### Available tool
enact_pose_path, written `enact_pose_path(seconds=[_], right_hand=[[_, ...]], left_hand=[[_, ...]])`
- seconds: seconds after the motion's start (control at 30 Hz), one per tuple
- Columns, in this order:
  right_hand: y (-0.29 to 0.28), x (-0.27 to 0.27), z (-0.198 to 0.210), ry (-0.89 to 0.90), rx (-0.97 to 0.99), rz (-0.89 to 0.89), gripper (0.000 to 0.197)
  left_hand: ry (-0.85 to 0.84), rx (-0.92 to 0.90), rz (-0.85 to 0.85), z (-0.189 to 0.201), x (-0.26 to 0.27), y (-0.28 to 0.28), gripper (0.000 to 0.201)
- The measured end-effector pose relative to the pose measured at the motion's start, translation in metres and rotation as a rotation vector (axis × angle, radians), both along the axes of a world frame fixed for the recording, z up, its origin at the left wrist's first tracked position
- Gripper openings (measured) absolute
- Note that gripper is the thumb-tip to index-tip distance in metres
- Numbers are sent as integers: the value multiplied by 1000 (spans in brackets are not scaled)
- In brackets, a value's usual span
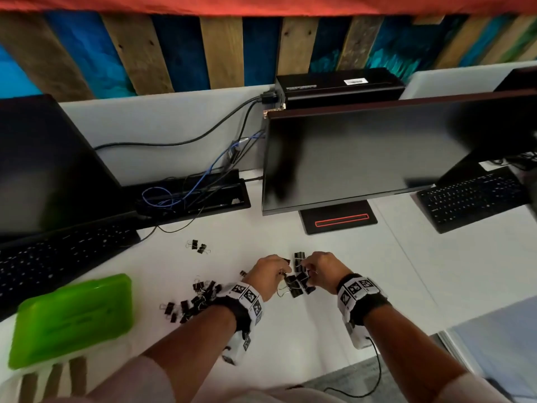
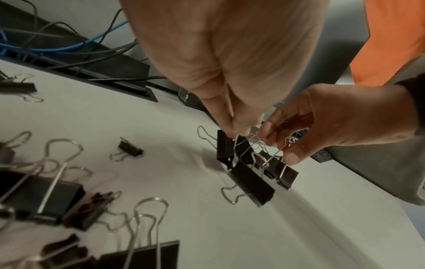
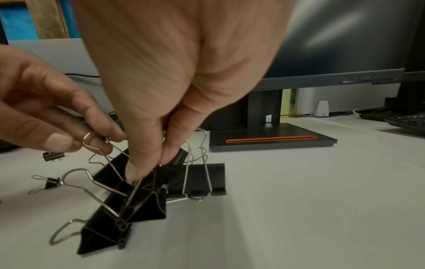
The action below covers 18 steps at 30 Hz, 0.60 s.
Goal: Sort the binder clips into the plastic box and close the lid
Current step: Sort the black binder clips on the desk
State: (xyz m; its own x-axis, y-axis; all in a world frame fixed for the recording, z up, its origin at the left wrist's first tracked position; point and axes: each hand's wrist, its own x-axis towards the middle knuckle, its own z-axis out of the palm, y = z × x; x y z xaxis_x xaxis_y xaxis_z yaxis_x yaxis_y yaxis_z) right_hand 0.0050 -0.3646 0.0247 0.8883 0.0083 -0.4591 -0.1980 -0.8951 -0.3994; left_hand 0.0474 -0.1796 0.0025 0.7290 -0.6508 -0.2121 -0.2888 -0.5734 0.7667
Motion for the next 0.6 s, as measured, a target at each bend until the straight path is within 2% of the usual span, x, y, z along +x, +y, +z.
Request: enact_pose_path(seconds=[0.13, 0.27, 0.37, 0.53, 0.6], right_hand=[[-7, -5, -5, -39, 39, -33, 48], [-5, -7, -4, -99, 87, -45, 43], [8, -7, -1, -227, 47, -54, 32], [50, -6, 1, -333, 41, 182, 22], [64, -5, -1, -325, 56, 222, 18]], left_hand=[[132, -36, 3, -3, -8, 10, 46], [217, -108, 23, -5, -13, 23, 55], [207, -103, 9, -2, -15, 25, 58], [143, -85, 87, 1, -11, 38, 63], [44, -29, 120, 1, -8, 56, 61]])
